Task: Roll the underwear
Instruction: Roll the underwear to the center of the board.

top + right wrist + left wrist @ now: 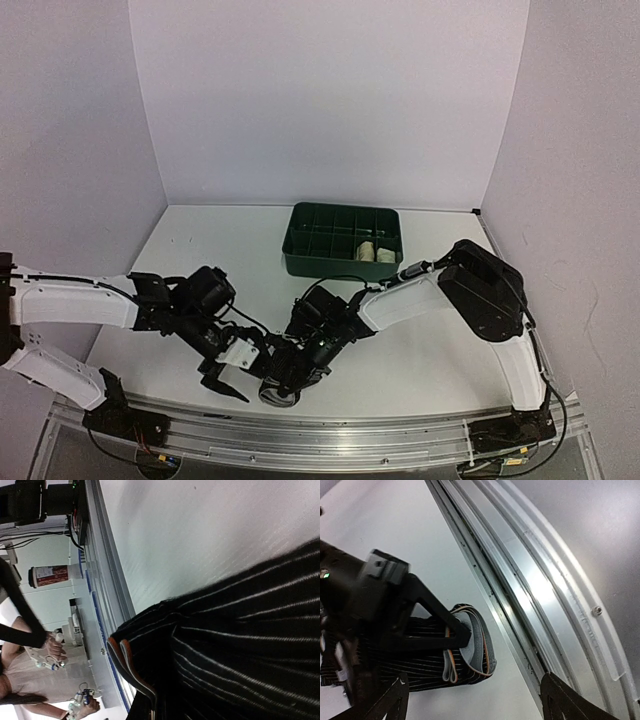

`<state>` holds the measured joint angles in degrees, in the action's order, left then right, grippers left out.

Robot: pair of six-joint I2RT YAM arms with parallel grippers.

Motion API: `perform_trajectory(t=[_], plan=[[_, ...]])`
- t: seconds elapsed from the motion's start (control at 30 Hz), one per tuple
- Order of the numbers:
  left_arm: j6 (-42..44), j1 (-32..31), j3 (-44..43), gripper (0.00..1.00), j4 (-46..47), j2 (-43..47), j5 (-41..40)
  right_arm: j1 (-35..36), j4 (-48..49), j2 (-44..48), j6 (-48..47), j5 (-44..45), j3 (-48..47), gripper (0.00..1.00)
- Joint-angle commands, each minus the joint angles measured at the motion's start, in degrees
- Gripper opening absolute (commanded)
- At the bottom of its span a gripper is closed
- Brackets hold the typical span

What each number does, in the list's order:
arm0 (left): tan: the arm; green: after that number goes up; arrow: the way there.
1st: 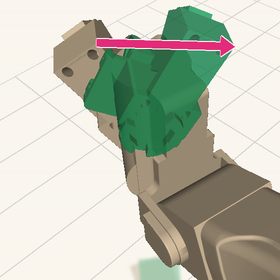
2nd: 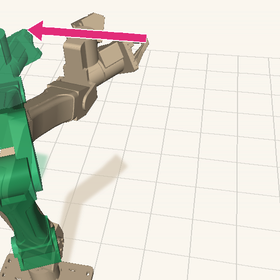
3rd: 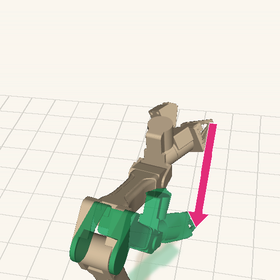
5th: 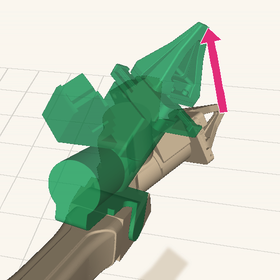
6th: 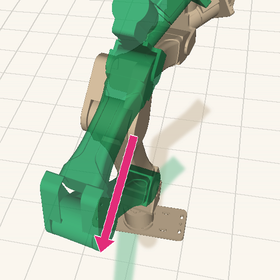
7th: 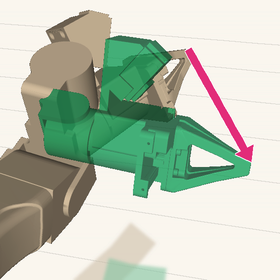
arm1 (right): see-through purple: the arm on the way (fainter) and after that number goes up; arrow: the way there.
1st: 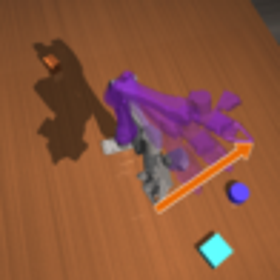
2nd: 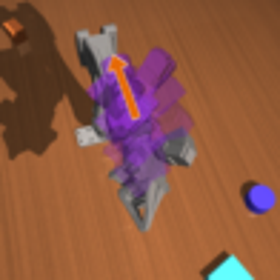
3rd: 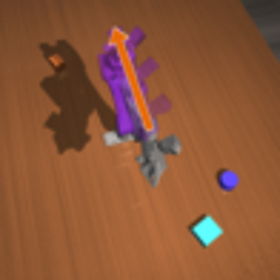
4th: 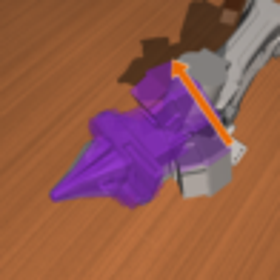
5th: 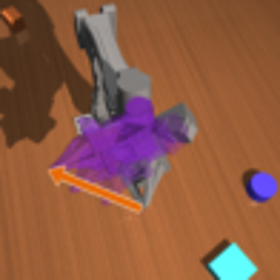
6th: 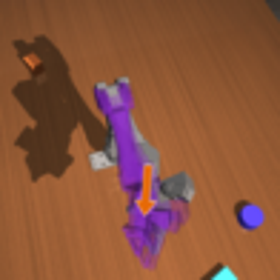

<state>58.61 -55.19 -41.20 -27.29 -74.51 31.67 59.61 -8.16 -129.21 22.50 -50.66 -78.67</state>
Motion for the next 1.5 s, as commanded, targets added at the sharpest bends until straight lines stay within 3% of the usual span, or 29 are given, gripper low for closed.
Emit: perform_trajectory(t=[0.0, 0.2, 0.3, 0.37, 0.53, 0.7, 0.87, 1.0, 1.1, 1.23, 1.47], plan=[[0.92, -4.92, 1.35, 0.93, 11.04, -5.39, -13.83, -0.94, -1.41, -7.16, 5.18, 2.26, 2.22, 0.0], [3.32, -6.24, 0.05, 0.95, 12.48, -13.43, -18.59, -1.18, 0.09, -7.42, 6.11, 2.32, 2.58, 0.0], [2.69, -7.38, -1.19, 0.85, 13.01, -16.85, -20.87, -1.3, 0.39, -7.58, 6.16, 2.34, 2.27, 0.0], [1.8, -7.49, -2.21, 0.76, 12.5, -18.21, -21.29, -1.38, 0.51, -7.46, 6.14, 2.46, 2.13, 0.0], [-0.12, -7.95, -4.36, 0.32, 10.95, -17.05, -18.58, -1.58, 0.69, -7.27, 6.21, 2.65, 2.65, 0.0], [-0.92, -8.11, -3.61, 0.0, 9.26, -16.14, -18.67, -1.95, 0.69, -6.09, 6.06, 3.13, 3.74, 0.0], [-4.89, -7.67, -3.85, 0.0, 5.7, -15.1, -15.57, -2.26, 0.6, -3.03, 5.28, 5.78, 5.32, 0.01], [-7.46, -4.5, -5.69, 0.0, -0.9, -16.66, -7.14, -2.22, 0.71, 2.34, 3.63, 9.61, 6.65, 0.31], [-9.34, -1.22, -8.02, 0.0, -6.01, -19.11, -1.1, -2.21, 0.98, 7.2, 1.65, 12.6, 8.11, 0.41], [-10.96, 2.56, -10.36, 0.0, -11.13, -22.97, 6.85, -2.22, 3.23, 13.11, 0.87, 15.31, 10.6, 0.46], [-12.9, 6.72, -11.21, 0.0, -13.7, -28.53, 13.21, -2.11, 11.99, 24.2, 0.88, 24.08, 21.59, 0.48]])
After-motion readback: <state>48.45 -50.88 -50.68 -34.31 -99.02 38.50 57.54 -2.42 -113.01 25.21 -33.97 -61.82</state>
